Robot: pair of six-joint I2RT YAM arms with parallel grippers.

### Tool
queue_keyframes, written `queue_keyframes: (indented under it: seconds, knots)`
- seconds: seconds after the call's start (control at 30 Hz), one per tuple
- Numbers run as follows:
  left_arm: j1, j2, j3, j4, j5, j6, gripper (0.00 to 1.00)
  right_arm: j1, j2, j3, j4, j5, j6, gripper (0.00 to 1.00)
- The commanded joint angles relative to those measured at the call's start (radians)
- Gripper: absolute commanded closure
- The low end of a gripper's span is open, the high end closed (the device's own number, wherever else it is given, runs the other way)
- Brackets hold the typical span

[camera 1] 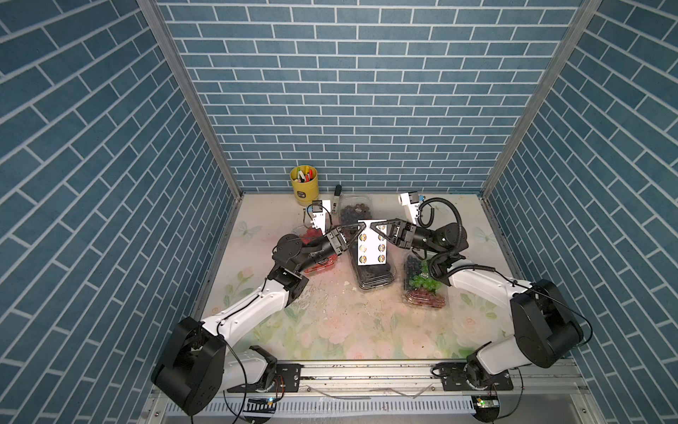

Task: Label fruit boxes
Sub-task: Adjust the label sticker.

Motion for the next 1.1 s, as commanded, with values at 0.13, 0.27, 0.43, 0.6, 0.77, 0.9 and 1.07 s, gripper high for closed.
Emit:
queue_keyframes:
  seconds: [0.13, 0.27, 0.43, 0.6, 0.77, 0.9, 1.07]
  knots:
    - [0.007, 0.005, 0.008, -0.003, 0.002, 0.012, 0.95, 0.005, -0.019, 0.025, 0.135, -0.037, 0.07, 1.0]
    - [0.007, 0.022, 0.013, 0.019, 0.013, -0.003, 0.96, 0.015, -0.011, 0.034, 0.138, -0.05, 0.072, 1.0]
    - [0.008, 0.033, 0.007, 0.087, 0.028, -0.043, 0.98, 0.017, 0.01, 0.04, 0.149, -0.047, 0.077, 1.0]
    - [0.007, 0.054, 0.012, 0.18, 0.057, -0.096, 0.99, 0.018, 0.02, 0.048, 0.149, -0.047, 0.079, 1.0]
    - [0.007, 0.058, 0.016, 0.196, 0.066, -0.105, 1.0, 0.016, 0.031, 0.055, 0.144, -0.046, 0.081, 1.0]
    - [0.007, 0.058, 0.026, 0.119, 0.062, -0.075, 0.99, 0.02, 0.03, 0.064, 0.15, -0.048, 0.092, 1.0]
    - [0.007, 0.068, 0.028, 0.101, 0.052, -0.062, 0.99, 0.032, 0.002, 0.074, 0.148, -0.067, 0.093, 1.0]
